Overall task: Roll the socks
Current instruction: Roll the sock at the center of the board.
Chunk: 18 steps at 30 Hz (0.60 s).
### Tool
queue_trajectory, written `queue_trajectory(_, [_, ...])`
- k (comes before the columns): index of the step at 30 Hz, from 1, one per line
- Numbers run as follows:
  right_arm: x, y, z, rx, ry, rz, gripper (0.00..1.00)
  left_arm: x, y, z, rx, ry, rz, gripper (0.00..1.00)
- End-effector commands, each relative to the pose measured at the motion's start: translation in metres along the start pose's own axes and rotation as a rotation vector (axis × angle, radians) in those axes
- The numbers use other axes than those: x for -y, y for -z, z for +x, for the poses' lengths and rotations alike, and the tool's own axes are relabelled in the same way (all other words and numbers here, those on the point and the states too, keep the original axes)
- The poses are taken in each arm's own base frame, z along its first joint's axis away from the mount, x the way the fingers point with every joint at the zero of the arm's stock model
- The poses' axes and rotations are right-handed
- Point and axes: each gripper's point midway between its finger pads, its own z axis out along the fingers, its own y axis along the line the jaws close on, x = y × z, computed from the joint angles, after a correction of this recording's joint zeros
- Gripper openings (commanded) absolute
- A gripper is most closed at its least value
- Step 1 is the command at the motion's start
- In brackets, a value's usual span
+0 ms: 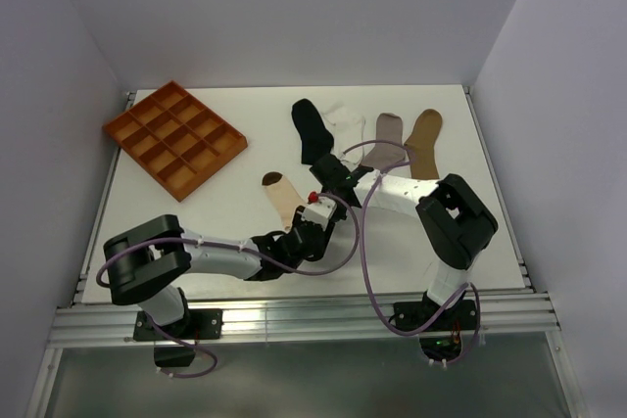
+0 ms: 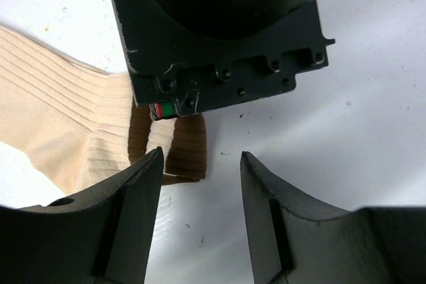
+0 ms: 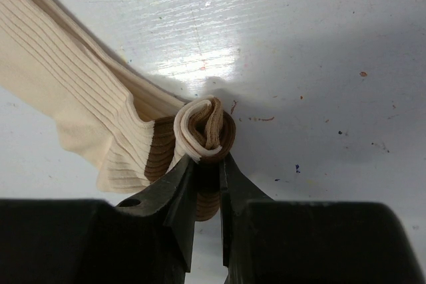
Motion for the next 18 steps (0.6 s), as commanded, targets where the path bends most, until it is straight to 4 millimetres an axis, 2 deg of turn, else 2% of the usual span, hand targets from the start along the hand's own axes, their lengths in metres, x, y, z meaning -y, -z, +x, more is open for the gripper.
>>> queue_trajectory(1, [0.02, -0.01, 0.017, -0.059, 0.03, 0.069, 0.0, 0.004, 0.005, -0.033, 0.102, -0.008, -0.019, 0.55])
queue_trajectory(11, [0.017, -0.009, 0.019, -0.067, 0.021, 0.049, 0.0, 0.006, -0.018, 0.003, -0.006, -0.053, -0.064, 0.52])
queue_trajectory(18, [0.016, -0.006, 0.019, -0.076, 0.004, 0.024, 0.0, 0.0, -0.023, 0.018, -0.058, -0.042, -0.121, 0.44])
